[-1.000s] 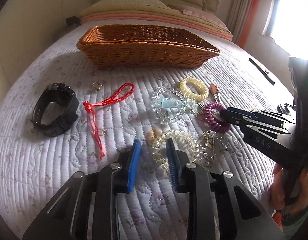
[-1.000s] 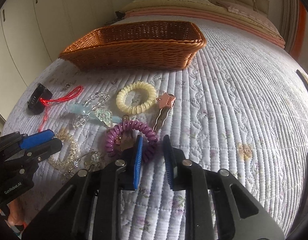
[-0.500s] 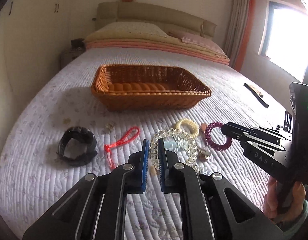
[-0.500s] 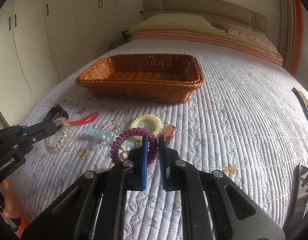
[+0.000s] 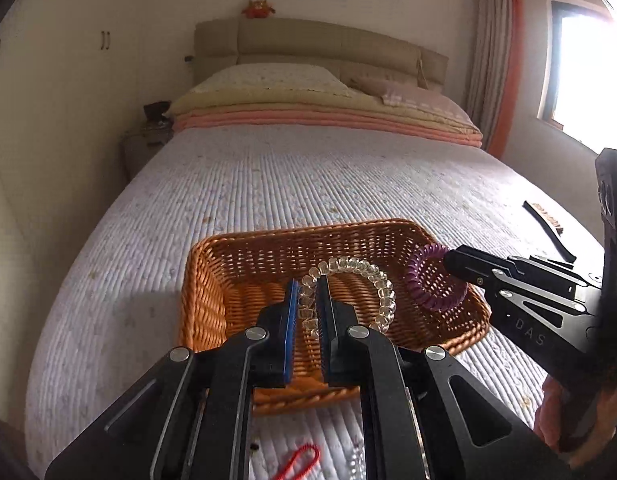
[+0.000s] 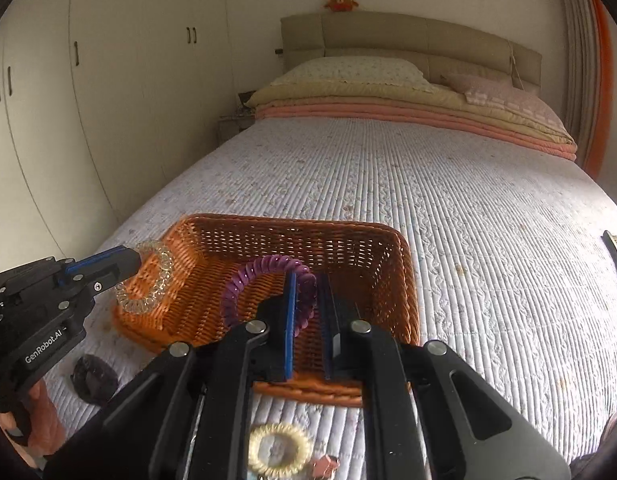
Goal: Organize jewelry
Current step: 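Carry both items into the wicker basket and open both tools, then grasp the black watch with the left tool while the right tool grasps the silver chain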
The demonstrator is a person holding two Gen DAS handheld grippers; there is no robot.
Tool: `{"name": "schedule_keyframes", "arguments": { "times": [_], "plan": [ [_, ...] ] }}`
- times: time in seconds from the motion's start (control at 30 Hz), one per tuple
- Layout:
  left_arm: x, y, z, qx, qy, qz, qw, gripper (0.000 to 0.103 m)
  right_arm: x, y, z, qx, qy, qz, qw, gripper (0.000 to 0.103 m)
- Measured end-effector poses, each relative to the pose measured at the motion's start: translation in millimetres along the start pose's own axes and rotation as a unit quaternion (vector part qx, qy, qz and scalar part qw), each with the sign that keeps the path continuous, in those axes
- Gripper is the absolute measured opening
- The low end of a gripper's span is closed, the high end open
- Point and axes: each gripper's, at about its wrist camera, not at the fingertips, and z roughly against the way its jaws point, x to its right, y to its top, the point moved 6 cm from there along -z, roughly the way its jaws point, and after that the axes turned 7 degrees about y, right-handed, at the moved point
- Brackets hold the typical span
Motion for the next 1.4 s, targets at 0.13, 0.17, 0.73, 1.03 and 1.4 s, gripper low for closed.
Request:
{"name": "schedule_keyframes", "arguments": {
  "times": [0.13,0.17,0.73,1.03,1.4],
  "plan": [
    [3,-1,-48,-0.053,0.016,-0.004,0.9985,0.007,14,-5,-46,-0.060,0.004,-0.024,0.998,0.009],
    [4,-4,-58,-0.066,0.022,-0.006,0.9976,0.007,15,-8,-52,-0.069,0.002,-0.024,0.997,0.009],
    [-2,-19,-16,-0.048,-0.007,0.014,0.9987,0.035,19,-32,2,-0.060,0.032,-0.041,0.997,0.026],
    [-12,-23,103,0.032,-0.037,0.041,0.9980,0.045,-11,-52,88,-0.007,0.073,-0.035,0.997,0.037],
    [-79,-95,171,0.057,-0.033,0.097,0.9931,0.046,-42,-138,117,0.003,0.049,-0.024,0.998,0.048]
  ]
}}
